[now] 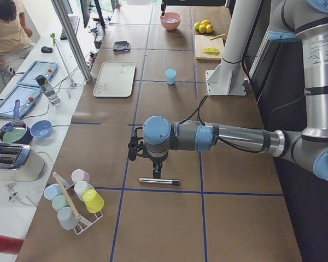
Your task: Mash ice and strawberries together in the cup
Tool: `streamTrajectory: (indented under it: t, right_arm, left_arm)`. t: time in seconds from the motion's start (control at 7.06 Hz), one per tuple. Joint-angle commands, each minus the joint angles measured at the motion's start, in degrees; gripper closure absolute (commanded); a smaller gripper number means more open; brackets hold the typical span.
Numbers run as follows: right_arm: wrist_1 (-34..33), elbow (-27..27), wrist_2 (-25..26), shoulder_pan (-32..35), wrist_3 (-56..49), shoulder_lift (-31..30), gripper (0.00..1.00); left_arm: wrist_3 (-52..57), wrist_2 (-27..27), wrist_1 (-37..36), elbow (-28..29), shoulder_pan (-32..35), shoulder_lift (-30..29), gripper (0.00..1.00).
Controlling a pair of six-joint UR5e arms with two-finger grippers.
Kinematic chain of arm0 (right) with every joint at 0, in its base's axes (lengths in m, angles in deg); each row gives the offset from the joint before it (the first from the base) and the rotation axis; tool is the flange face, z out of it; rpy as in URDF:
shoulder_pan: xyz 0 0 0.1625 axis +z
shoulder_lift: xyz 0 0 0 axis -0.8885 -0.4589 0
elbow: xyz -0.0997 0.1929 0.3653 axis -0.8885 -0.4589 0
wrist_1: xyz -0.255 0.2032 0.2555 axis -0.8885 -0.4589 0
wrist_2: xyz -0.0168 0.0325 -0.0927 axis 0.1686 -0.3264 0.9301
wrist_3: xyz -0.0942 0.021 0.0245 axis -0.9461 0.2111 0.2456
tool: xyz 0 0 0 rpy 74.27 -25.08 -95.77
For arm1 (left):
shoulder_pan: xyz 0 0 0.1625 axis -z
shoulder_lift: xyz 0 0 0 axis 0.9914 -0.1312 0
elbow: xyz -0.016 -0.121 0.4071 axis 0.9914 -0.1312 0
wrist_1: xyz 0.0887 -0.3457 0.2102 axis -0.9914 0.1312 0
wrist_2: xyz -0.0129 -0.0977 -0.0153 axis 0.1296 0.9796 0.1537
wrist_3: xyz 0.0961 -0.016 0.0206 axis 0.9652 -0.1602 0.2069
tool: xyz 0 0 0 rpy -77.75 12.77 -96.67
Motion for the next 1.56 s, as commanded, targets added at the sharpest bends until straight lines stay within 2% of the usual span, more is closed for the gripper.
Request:
streamTrajectory:
  t: [0.0, 0.14, 0.43, 0.57, 0.71, 0.99, 1.28, 1.42]
  right_arm:
    - [0.13, 2.68, -0.29, -9.82, 20.69, 10.71, 1.0]
    - [0.13, 2.69, 3.03, -15.96, 30.89, 16.77, 1.0]
    - [-0.13, 1.47, 17.57, -32.73, 47.09, 27.94, 1.0]
    - [-1.26, -1.41, 23.31, -37.42, 51.43, 33.65, 1.0]
    - [-3.1, -6.23, 25.89, -40.17, 52.52, 39.97, 1.0]
    - [-3.12, -8.64, 29.06, -42.56, 52.62, 41.44, 1.0]
    - [-3.3, -9.44, 29.52, -44.05, 52.27, 40.57, 1.0]
    - [-3.21, -10.14, 29.52, -44.5, 52.26, 40.65, 0.93]
  left_arm:
    - [-0.04, 0.09, -0.01, 0.0, -0.05, 0.0, 0.0]
    - [-0.04, 0.0, -0.01, 0.0, -0.05, 0.0, 0.0]
    - [-0.04, 0.09, -0.01, 0.09, -0.05, 0.0, 0.0]
    - [0.05, 0.0, -0.01, 0.09, -0.05, 0.0, 0.0]
    - [0.05, 0.0, -0.01, 0.09, -0.05, 0.0, 0.0]
    - [-0.04, 0.09, -0.01, 0.09, -0.05, 0.0, 0.0]
    - [-0.04, 0.44, -0.01, 0.09, -0.05, 0.0, 0.0]
    - [-0.04, 0.44, -0.01, 0.09, -0.05, 0.0, 0.0]
